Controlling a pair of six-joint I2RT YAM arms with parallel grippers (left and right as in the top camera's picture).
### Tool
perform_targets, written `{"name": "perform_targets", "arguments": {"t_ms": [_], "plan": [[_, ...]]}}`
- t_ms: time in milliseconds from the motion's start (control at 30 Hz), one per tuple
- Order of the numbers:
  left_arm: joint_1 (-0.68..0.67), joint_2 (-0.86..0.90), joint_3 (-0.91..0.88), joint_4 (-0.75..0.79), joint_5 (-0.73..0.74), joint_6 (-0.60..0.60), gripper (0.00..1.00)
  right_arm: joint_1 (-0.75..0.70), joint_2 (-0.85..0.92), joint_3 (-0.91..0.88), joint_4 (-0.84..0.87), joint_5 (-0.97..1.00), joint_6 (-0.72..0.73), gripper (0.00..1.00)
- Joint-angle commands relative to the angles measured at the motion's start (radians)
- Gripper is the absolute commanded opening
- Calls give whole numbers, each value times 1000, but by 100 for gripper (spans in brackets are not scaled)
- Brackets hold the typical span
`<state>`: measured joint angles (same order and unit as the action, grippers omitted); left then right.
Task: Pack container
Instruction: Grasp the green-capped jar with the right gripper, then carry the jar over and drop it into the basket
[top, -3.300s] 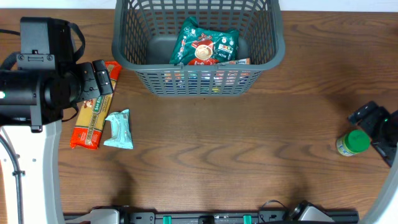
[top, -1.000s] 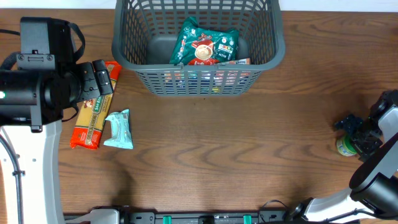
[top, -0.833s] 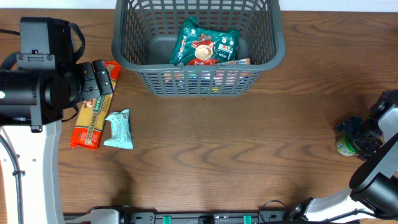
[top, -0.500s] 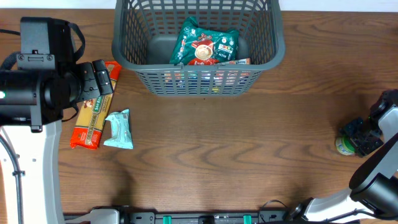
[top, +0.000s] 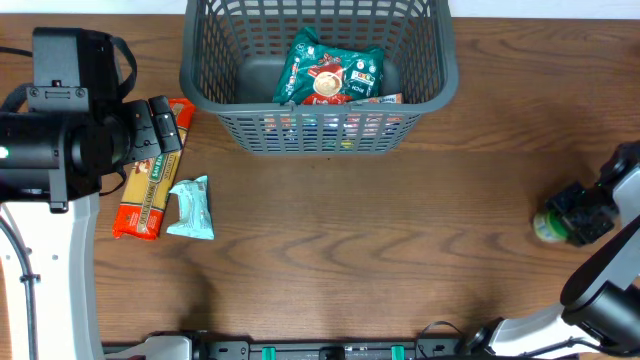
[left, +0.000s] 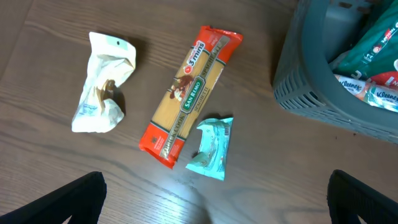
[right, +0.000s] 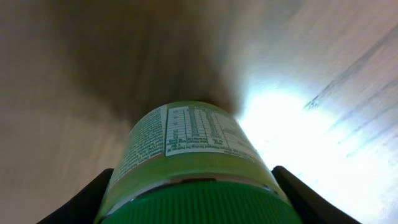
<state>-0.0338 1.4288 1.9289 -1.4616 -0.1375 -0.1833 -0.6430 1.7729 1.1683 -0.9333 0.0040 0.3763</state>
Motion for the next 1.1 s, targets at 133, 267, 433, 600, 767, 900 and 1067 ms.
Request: {"name": "perform_targets", "arguments": {"t_ms": [133,267,433,600,767,900,1067], "plan": [[3,0,-3,-3,-1,5,99,170,-195,358,-114,-92,-220,1],[3,0,-3,-3,-1,5,99,305,-233,578,-151,-140,-370,1],[3,0,-3,-3,-1,6,99,523,-235,842,-146,-150,-546,1],[3,0,-3,-3,-1,6,99,750,-233,914,-39,-195,-853,0],[3,0,-3,-3,-1,5,99,890,-167,914,-35,-211,-1017,1],[3,0,-3,-4,-1,6,99,926,-42,914,-47,-214,-1106,1],[3,0,-3,-11,-1,6,99,928,142,914,-2,-139,-1154,1]]}}
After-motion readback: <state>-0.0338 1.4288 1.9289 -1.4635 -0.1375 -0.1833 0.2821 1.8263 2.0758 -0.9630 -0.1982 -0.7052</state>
